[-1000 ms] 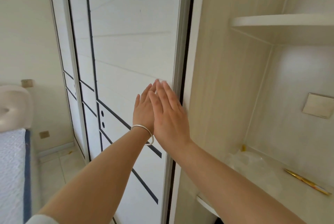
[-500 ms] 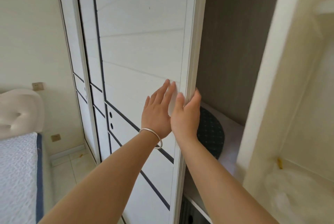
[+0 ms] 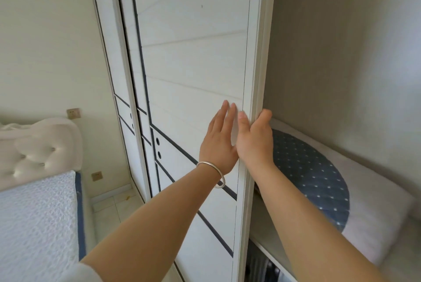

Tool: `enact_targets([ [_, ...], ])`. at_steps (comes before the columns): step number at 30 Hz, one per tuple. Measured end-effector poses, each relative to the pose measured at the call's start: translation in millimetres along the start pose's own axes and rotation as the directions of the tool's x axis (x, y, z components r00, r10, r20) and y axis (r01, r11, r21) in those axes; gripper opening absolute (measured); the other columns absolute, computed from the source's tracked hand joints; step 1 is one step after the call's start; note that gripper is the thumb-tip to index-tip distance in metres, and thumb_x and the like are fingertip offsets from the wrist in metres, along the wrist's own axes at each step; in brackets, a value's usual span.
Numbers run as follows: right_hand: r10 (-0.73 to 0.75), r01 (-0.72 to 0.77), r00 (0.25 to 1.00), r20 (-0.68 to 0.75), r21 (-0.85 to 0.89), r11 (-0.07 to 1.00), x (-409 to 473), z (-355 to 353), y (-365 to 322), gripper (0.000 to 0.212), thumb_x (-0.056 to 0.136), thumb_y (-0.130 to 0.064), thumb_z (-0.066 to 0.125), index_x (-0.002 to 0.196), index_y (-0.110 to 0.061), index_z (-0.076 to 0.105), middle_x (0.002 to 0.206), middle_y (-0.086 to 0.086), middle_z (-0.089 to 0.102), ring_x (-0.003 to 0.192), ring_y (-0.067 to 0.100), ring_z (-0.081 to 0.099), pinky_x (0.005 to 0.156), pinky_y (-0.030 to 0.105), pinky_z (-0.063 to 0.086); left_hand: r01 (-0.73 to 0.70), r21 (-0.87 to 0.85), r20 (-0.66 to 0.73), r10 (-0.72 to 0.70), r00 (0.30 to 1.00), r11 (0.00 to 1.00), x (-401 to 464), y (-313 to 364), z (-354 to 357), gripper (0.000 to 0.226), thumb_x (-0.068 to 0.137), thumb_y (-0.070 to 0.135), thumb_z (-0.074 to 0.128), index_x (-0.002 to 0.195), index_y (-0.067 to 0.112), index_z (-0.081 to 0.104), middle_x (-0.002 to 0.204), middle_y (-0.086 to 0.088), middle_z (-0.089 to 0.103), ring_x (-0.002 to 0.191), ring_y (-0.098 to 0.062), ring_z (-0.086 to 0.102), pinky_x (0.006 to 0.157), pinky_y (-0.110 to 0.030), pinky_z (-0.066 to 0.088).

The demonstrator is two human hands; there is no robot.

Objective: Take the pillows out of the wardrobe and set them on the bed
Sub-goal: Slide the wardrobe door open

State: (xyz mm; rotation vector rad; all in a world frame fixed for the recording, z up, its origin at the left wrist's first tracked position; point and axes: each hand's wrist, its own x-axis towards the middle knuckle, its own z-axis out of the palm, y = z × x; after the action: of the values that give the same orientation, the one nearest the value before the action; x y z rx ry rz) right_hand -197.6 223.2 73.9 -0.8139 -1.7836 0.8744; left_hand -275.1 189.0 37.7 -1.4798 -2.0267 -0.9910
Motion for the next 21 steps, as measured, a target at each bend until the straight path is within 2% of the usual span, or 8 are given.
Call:
enact_targets([
  [5, -0.058, 0.058, 0.998, 0.006, -0.151, 0.987, 28, 47, -1, 0.045, 0.094, -0.048, 0.038, 0.118, -0.01, 0.038, 0.105, 0.008, 0.059, 0.079, 0.017, 0.051, 0.063, 0.027, 0.04, 0.014, 0.014, 0.0, -0.014, 1.0, 1.0, 23, -51, 3, 0.069, 0.097, 0.038, 0.038, 0.15, 0.021, -0.003, 0.159, 0.004, -0.009, 0.145, -0.008, -0.008, 0.112, -0.018, -0.003],
  [10, -0.118, 0.119, 0.993, 0.015, -0.215, 0.969, 59, 94, -2, 0.045, 0.091, -0.05, 0.042, 0.113, -0.011, 0.043, 0.108, 0.005, 0.057, 0.092, 0.02, 0.056, 0.071, 0.029, 0.046, 0.045, 0.043, 0.003, -0.045, 0.999, 0.998, 45, -92, 6, 0.065, 0.097, 0.038, 0.031, 0.15, 0.013, 0.002, 0.16, -0.002, -0.003, 0.145, -0.01, -0.008, 0.12, -0.028, 0.005],
  [15, -0.212, 0.215, 0.976, 0.041, -0.25, 0.944, 86, 139, 0, 0.041, 0.089, -0.05, 0.045, 0.104, -0.012, 0.045, 0.101, 0.002, 0.053, 0.091, 0.019, 0.053, 0.067, 0.028, 0.041, 0.109, -0.037, -0.046, -0.111, 0.993, 0.993, 69, -131, 8, 0.069, 0.096, 0.033, 0.041, 0.149, 0.013, 0.002, 0.159, -0.001, -0.001, 0.146, -0.01, -0.002, 0.118, -0.026, 0.008],
  [21, -0.245, 0.257, 0.966, 0.078, -0.284, 0.924, 110, 179, -3, 0.043, 0.089, -0.051, 0.044, 0.105, -0.011, 0.045, 0.101, 0.004, 0.057, 0.091, 0.022, 0.058, 0.072, 0.036, 0.049, 0.164, -0.029, -0.08, -0.166, 0.983, 0.986, 93, -172, 14, 0.07, 0.096, 0.026, 0.043, 0.148, 0.013, -0.001, 0.159, 0.0, -0.002, 0.145, -0.008, -0.002, 0.115, -0.019, 0.005],
])
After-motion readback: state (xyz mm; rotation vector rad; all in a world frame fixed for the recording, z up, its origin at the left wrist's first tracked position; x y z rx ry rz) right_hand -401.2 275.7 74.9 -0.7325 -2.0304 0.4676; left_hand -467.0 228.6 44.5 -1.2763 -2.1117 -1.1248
